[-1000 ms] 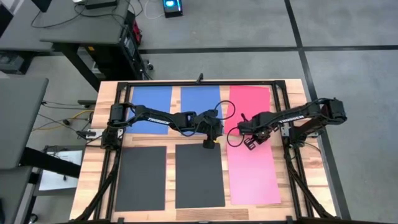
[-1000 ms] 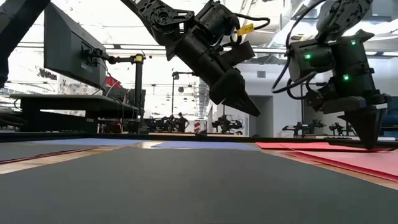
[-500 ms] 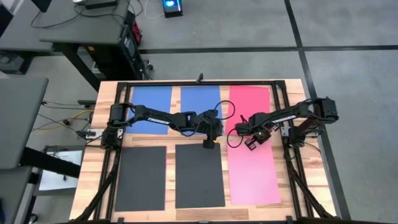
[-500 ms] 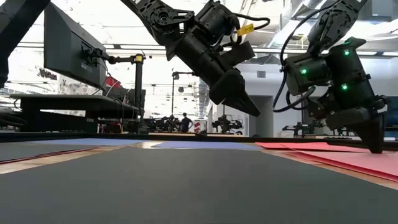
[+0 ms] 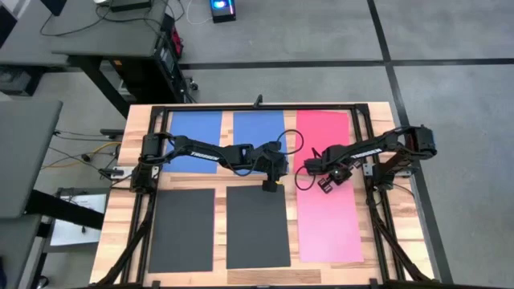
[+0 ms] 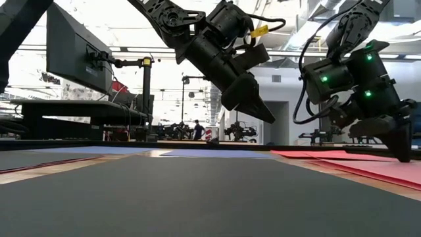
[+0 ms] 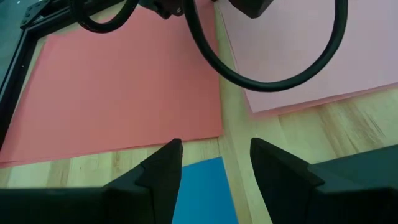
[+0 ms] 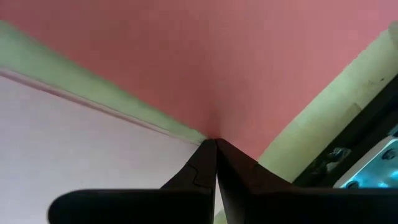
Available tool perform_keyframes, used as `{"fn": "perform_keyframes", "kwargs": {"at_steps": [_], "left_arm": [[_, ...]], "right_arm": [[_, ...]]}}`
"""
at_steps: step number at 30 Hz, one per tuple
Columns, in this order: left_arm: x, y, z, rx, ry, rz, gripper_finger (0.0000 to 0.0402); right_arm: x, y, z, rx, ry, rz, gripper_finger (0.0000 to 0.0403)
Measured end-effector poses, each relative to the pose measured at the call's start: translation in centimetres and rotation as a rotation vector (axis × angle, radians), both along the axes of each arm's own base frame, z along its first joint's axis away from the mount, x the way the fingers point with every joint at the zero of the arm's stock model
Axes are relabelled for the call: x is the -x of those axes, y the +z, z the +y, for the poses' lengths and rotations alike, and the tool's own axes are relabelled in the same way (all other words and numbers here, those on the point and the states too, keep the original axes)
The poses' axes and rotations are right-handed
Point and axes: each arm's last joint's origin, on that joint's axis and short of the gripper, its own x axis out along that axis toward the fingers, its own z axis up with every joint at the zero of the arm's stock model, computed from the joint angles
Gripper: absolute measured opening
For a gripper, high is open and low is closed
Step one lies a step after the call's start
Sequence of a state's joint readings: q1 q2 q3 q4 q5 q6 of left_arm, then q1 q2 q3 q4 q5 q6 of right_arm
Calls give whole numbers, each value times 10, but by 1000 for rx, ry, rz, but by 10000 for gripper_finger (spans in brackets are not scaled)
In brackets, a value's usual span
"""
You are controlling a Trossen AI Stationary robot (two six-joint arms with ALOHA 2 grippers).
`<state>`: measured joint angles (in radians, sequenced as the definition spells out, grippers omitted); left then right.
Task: Organize paper
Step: Stack the red paper on top of the red paper
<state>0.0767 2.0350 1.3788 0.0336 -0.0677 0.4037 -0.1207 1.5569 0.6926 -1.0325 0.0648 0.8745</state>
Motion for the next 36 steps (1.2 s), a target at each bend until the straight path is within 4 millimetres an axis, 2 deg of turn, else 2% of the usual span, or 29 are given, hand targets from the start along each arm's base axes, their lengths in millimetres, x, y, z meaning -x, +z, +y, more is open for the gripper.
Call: {"fn": "perform_keyframes", "kwargs": {"at_steps": [15, 21, 29, 32, 36], "left_arm": [[0, 0, 0, 0, 0, -1, 174], [0, 0, 0, 6, 5, 1, 174], [1, -1, 4, 35, 35, 5, 174], [2, 1, 4, 35, 34, 11, 174], [4, 14, 4, 33, 33, -25, 174]], "right_arm": [[-2, 4, -15, 12, -22, -13, 0], [-3, 6, -14, 2, 12, -10, 0], [-11, 31, -6, 46, 89, -114, 0], [-2, 43, -11, 133, 58, -120, 0], [12, 51, -29, 227, -33, -98, 0]]}}
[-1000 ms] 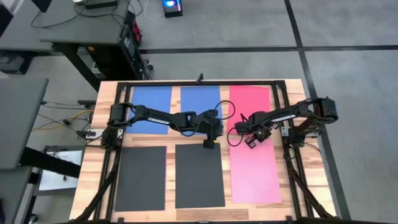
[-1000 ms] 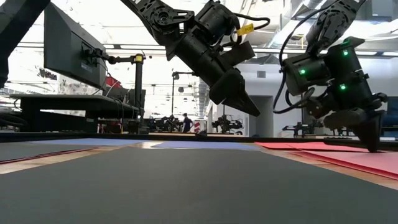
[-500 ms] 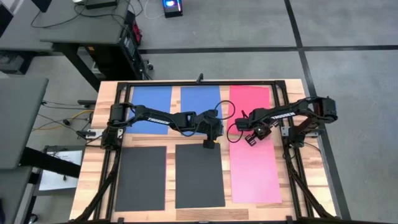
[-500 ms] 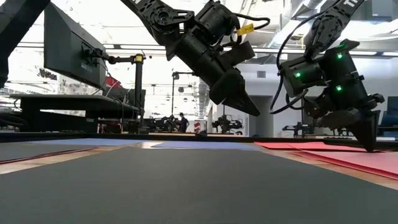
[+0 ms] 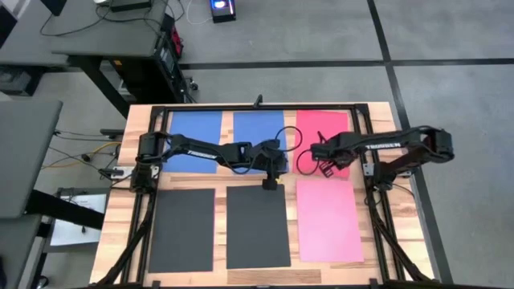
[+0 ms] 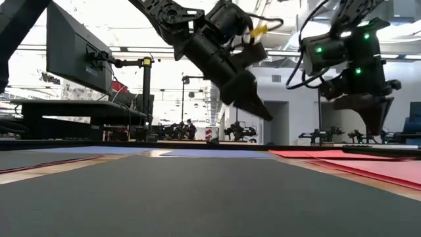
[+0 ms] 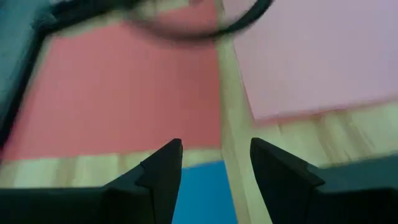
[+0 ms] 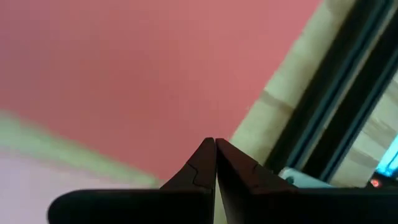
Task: Organize paper
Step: Stack the red paper on top of the red paper
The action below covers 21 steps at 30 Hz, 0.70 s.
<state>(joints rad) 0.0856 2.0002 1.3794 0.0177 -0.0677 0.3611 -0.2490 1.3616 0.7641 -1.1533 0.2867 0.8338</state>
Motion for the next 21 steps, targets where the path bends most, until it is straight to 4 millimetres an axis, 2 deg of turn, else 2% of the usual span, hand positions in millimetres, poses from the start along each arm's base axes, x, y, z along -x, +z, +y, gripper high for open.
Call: {"fn": "perform_keyframes", "kwargs": {"at_steps": [3, 11, 17, 21], "left_arm": [[2, 5, 0, 9, 7, -7, 174], [5, 1, 0, 18, 12, 43, 174], [5, 0, 2, 19, 17, 52, 174], [6, -1, 2, 20, 17, 62, 173]], "right_arm": [[7, -4, -17, -10, -52, 16, 0], [22, -24, -62, -50, -204, 105, 0], [32, -45, -86, -97, -281, 188, 0], [32, -61, -95, -137, -273, 215, 0]]}}
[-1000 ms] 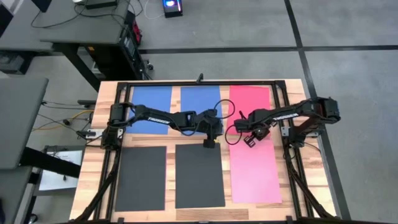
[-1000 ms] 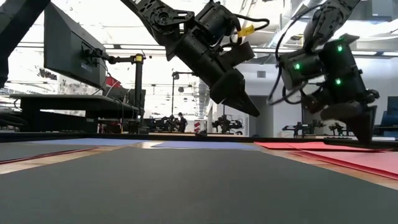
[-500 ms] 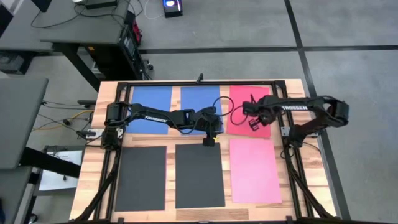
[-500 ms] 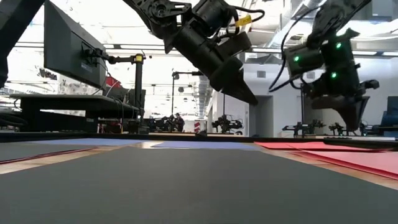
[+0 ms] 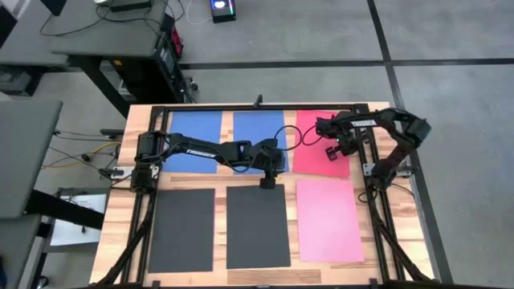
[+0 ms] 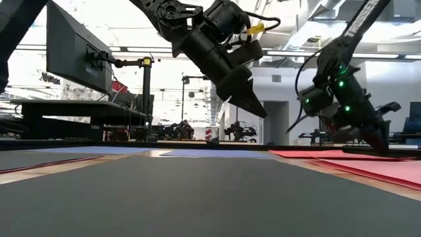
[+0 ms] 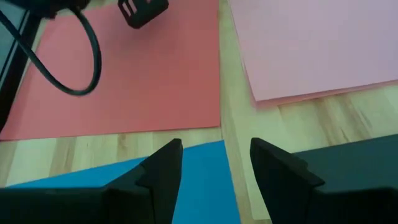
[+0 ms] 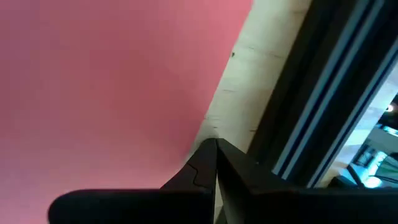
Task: Organize paper
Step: Stack the red paper on top of the red paper
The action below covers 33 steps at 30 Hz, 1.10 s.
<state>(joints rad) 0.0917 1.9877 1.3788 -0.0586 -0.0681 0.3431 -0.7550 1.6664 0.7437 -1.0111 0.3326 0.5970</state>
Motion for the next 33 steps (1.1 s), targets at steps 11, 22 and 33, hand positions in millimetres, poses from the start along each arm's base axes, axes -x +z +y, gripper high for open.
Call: {"fn": "perform_keyframes", "kwargs": {"at_steps": [11, 22, 33], "left_arm": [[0, 0, 0, -2, -2, 3, 173], [0, 0, 0, 0, -1, 3, 173], [0, 0, 0, 0, 0, 4, 174]], "right_arm": [[-10, -4, -1, -20, 49, 8, 0], [-16, 0, -5, 5, 62, -22, 0], [-10, 5, 0, -9, 55, 85, 0]]}}
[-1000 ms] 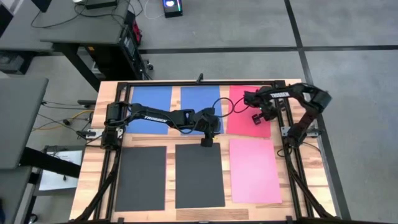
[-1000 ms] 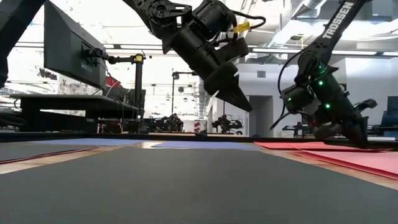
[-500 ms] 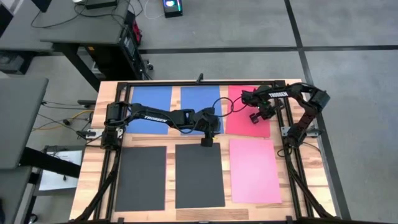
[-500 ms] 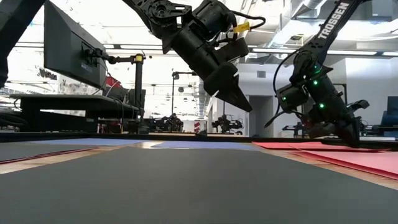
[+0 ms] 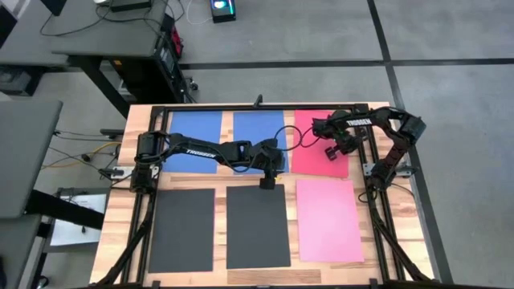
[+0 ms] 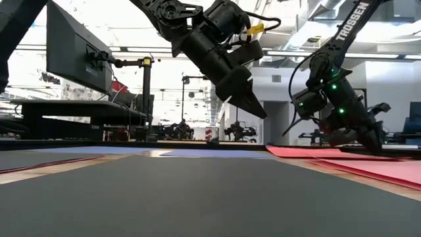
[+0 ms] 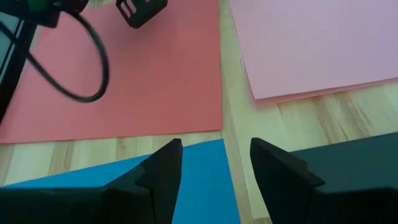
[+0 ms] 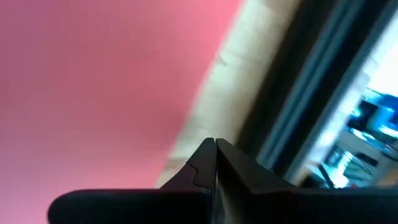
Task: Organize paper
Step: Stack the red paper on top of the red paper
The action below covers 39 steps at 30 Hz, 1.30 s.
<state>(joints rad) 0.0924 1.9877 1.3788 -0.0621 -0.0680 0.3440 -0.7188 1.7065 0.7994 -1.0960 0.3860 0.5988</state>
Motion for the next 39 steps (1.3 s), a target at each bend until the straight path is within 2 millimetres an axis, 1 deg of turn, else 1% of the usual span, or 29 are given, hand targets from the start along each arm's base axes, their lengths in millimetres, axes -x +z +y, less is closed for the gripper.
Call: {"fn": "perform_keyframes", "kwargs": {"at_steps": [5, 7, 11, 15, 25, 29, 34, 39], "left_arm": [[0, 0, 1, 0, 1, 0, 174], [0, 0, 1, 0, 1, 0, 174], [0, 0, 0, 1, 1, 0, 174], [0, 0, 0, 3, 3, 1, 174], [0, 0, 0, 3, 3, 1, 174], [0, 0, 1, 4, 4, 1, 174], [0, -1, 1, 4, 4, 3, 174], [0, -1, 1, 4, 4, 6, 174]], "right_arm": [[-2, 1, 4, -1, 21, 12, 0], [-3, 0, 2, 11, 19, -2, 0], [0, -3, -12, 61, 9, -50, 0], [8, -4, -27, 87, -41, -100, 0], [0, 2, -38, 141, -37, -163, 0], [-2, 3, -36, 131, -20, -158, 0], [0, 5, -27, 66, -12, -96, 0], [-1, 5, -23, 51, -1, -78, 0]]}}
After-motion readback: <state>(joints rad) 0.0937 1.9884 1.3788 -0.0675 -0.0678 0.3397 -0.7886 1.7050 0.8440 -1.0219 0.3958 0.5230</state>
